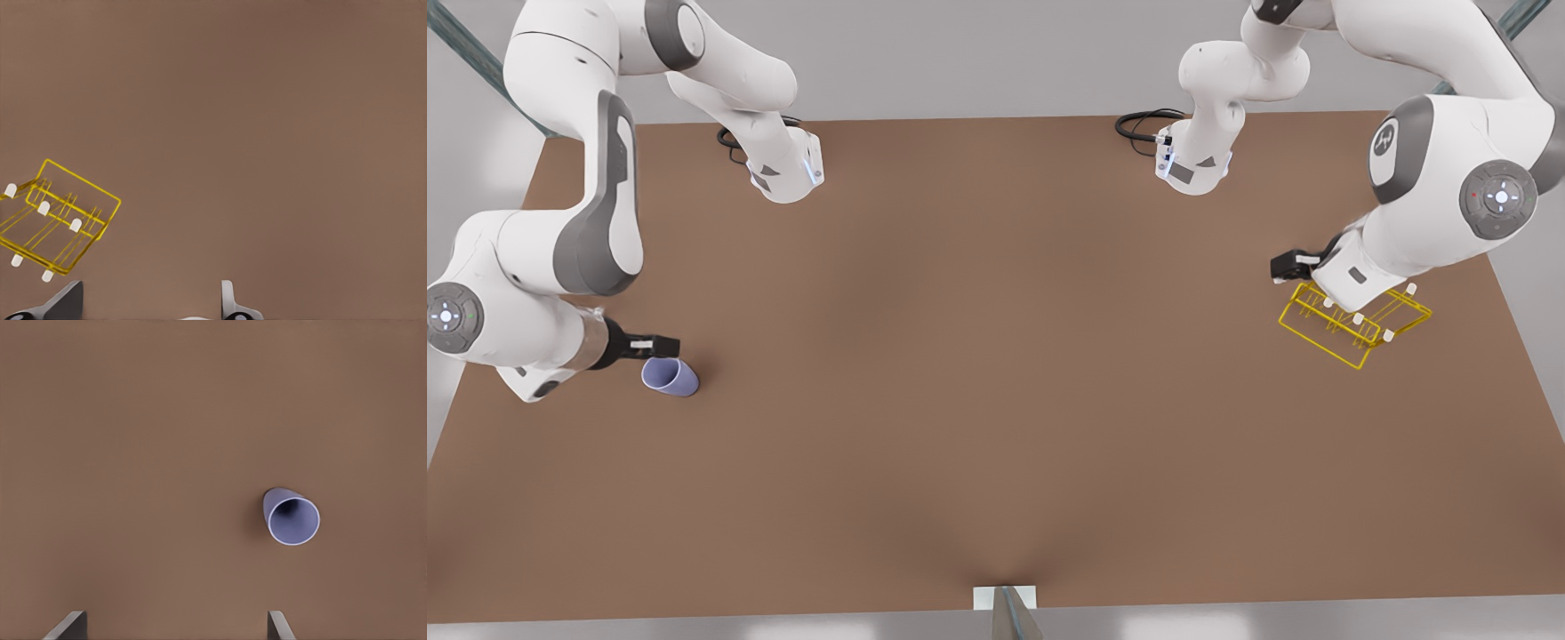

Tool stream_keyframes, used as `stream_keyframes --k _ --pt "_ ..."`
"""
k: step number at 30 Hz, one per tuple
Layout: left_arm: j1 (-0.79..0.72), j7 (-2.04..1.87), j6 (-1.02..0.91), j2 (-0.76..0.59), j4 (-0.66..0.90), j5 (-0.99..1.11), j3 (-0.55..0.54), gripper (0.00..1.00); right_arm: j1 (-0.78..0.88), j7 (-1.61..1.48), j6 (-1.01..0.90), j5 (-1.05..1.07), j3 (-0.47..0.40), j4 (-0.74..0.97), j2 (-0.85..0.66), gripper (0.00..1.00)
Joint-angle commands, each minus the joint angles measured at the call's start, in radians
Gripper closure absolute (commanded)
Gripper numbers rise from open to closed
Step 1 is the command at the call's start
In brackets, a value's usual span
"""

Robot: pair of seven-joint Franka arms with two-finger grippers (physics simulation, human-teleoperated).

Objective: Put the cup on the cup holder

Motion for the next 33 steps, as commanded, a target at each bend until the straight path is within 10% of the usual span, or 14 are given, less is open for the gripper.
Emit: stream_keyframes --k 1,16,17,19,22,33 --pt "-0.003 -0.034 0.059 -0.001 0.001 0.005 -0.001 0.00 0.002 0.021 0.066 -0.001 0.001 -0.008 0.004 0.00" --pt "-0.024 -0.131 0.105 0.139 0.027 -0.004 0.002 0.00 -0.065 0.007 0.340 -0.074 0.020 -0.255 0.069 0.00" --pt "-0.018 -0.131 0.103 0.137 0.027 -0.006 0.003 0.00 -0.078 0.005 0.570 -0.078 0.027 -0.416 -0.014 0.00" --pt "-0.026 -0.137 0.106 0.142 0.026 -0.007 0.002 0.00 -0.222 0.021 0.602 -0.082 0.196 -0.431 -0.042 0.00" --pt "-0.022 -0.141 0.105 0.144 0.026 -0.016 -0.001 0.00 -0.257 0.001 0.750 -0.113 0.208 -0.508 -0.020 0.00" --pt "-0.036 -0.147 0.108 0.154 0.022 -0.058 -0.003 0.00 -0.302 -0.108 0.733 -0.121 0.211 -0.545 -0.019 0.00"
